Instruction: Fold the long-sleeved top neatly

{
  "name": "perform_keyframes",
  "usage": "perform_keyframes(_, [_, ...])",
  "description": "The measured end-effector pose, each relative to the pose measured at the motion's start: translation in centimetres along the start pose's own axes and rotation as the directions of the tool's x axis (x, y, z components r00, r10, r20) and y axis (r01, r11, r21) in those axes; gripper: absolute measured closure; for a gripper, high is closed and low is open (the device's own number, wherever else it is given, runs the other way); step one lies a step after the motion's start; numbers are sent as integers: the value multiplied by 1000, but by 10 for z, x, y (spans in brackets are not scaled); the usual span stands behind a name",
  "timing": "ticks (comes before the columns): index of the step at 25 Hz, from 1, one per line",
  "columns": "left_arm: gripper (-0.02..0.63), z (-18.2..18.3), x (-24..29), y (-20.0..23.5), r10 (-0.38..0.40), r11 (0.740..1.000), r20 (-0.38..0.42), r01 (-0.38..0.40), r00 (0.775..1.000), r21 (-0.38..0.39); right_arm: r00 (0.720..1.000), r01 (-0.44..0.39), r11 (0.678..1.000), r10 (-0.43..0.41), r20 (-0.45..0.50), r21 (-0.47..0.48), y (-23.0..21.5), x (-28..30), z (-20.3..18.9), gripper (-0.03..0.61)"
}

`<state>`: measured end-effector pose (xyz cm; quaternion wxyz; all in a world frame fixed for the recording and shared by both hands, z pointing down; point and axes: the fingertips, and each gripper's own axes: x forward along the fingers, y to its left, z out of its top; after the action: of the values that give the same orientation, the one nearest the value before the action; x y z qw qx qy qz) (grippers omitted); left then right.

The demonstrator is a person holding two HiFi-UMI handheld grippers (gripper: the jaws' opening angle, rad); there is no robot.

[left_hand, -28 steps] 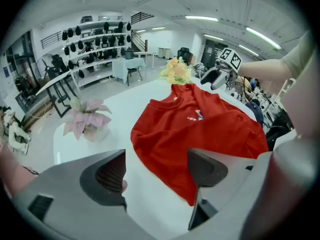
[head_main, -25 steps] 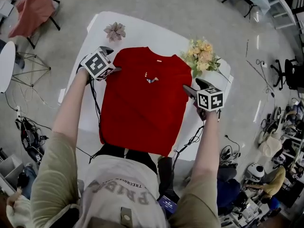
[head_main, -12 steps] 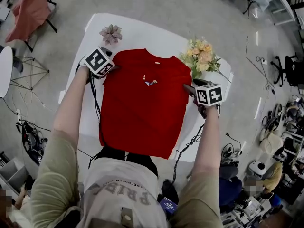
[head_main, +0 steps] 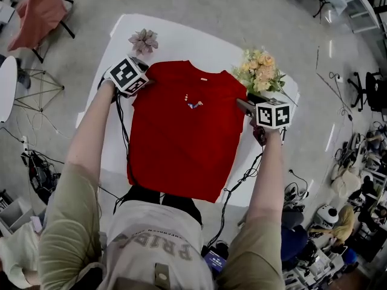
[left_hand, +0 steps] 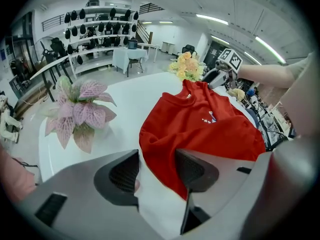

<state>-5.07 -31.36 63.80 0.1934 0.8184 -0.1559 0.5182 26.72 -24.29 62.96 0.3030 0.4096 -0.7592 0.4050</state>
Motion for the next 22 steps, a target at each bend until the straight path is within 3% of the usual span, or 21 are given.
perform_keyframes(2, [383,-1,0,1,0,1000,-2,0,1000,0,999,15,1000,-15,-37,-11,-2,5,-4,333])
perform_keyframes(3, [389,-1,0,2,-1,1000,-2,1,1000,1,999,16,1000,-16,-45,-11,-2,6,-4,423])
perform_keyframes(6, [439,1,-1,-1,-12,1000,6,12,1000,8,999,-10,1000,9,-43,-15,6,7,-1,515])
perform_keyframes(11, [541,5,-10,-2,46,997,59,-49,997,53,1000,-13,994,10,-29,-111,11,-1,1,534])
perform_keyframes(17, [561,8,-40,-10,107,984,135,-124,985,125,998,-9,967,25,62,-255,29,-32,8,538])
perform_keyframes(22, [568,9,-61,-32,146,949,212,-197,966,244,984,-19,921,87,157,-388,58,-59,10,538])
